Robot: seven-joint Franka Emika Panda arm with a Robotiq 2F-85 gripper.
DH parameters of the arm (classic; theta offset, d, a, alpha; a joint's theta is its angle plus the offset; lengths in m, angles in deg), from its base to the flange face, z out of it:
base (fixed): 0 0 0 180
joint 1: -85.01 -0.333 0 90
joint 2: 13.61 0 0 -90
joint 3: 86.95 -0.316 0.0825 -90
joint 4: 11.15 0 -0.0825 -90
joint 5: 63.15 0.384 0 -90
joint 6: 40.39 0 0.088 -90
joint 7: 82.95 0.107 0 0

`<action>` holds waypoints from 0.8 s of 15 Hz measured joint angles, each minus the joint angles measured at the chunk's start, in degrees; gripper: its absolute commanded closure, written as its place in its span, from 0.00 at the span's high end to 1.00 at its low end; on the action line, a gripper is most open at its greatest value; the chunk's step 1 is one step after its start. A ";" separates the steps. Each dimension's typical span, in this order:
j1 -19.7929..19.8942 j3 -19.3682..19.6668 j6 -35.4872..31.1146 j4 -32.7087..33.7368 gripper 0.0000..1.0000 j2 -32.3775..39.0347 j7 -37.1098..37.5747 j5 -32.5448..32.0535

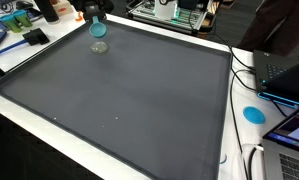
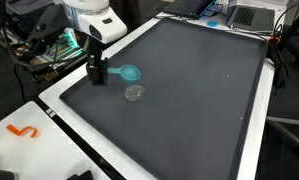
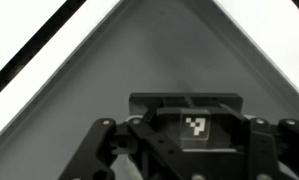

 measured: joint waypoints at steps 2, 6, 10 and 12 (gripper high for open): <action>0.40 -0.03 -2.51 -0.03 0.28 1.75 -1.73 0.09; 1.03 -0.14 -6.61 -0.02 0.28 4.44 -4.34 0.15; 1.92 -0.37 -9.51 -0.01 0.28 6.52 -5.22 0.69; 2.26 -0.44 -10.26 0.00 0.28 6.99 -5.23 1.91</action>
